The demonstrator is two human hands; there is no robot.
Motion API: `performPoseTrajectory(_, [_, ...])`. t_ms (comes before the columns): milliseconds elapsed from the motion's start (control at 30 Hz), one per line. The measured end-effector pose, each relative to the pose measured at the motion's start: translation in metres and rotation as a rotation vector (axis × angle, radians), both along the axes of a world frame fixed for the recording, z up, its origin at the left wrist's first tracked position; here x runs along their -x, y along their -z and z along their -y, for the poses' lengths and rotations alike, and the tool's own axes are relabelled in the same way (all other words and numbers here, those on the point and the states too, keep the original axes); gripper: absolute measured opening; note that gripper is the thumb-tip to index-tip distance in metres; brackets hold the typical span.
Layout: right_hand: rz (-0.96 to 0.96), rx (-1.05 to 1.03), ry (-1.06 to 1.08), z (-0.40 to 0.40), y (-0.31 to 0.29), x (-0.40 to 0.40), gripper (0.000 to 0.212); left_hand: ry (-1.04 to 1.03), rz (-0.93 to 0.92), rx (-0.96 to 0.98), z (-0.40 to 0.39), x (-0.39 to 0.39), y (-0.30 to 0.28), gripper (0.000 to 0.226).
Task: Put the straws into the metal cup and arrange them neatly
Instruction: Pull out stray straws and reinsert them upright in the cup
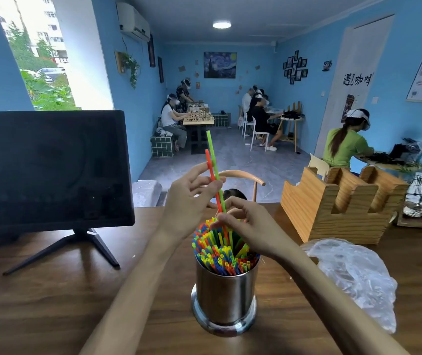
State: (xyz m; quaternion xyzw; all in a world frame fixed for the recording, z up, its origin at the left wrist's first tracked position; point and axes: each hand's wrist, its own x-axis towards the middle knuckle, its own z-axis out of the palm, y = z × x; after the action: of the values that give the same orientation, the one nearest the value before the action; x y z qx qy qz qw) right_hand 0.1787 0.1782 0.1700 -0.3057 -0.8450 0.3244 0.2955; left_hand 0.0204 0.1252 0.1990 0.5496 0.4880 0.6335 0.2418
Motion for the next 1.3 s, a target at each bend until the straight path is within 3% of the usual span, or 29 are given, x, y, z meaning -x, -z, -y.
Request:
performPoseTrajectory(267, [0.075, -0.03, 0.006, 0.0, -0.004, -0.009, 0.015, -0.031, -0.144, -0.137, 0.001, -0.005, 0.001, 0.086])
performPoseTrajectory(400, [0.212, -0.048, 0.026, -0.003, -0.003, -0.016, 0.026, -0.035, -0.153, -0.199, 0.002, 0.004, -0.006, 0.097])
performPoseTrajectory(500, [0.214, 0.008, 0.002, -0.005, -0.005, -0.021, 0.027, -0.066, -0.092, -0.257, 0.004, 0.009, -0.011, 0.104])
performPoseTrajectory(567, [0.209, 0.026, -0.01, -0.007, -0.006, -0.024, 0.028, -0.081, -0.157, -0.238, 0.005, 0.012, -0.011, 0.104])
performPoseTrajectory(733, [0.202, -0.133, 0.132, -0.011, 0.001, -0.024, 0.043, 0.0, -0.314, -0.009, 0.002, 0.007, 0.004, 0.09])
performPoseTrajectory(900, [0.028, -0.118, 0.167, -0.019, 0.003, -0.024, 0.039, -0.111, -0.549, 0.119, -0.006, 0.012, 0.039, 0.01])
performPoseTrajectory(933, [0.015, -0.124, 0.165, -0.02, 0.003, -0.024, 0.04, -0.097, -0.59, 0.142, -0.007, 0.013, 0.044, 0.007])
performPoseTrajectory(1067, [-0.01, -0.129, 0.176, -0.023, 0.007, -0.021, 0.032, -0.111, -0.711, 0.195, -0.011, 0.02, 0.057, 0.029])
performPoseTrajectory(1167, [-0.016, -0.12, 0.191, -0.026, 0.012, -0.017, 0.027, -0.081, -0.552, 0.203, -0.008, 0.023, 0.053, 0.029])
performPoseTrajectory(1233, [0.0, -0.112, 0.191, -0.027, 0.016, -0.015, 0.024, -0.204, -0.348, 0.18, -0.005, 0.027, 0.05, 0.021])
performPoseTrajectory(1300, [0.016, -0.109, 0.189, -0.026, 0.021, -0.014, 0.022, -0.294, -0.24, 0.273, -0.003, 0.038, 0.047, 0.018])
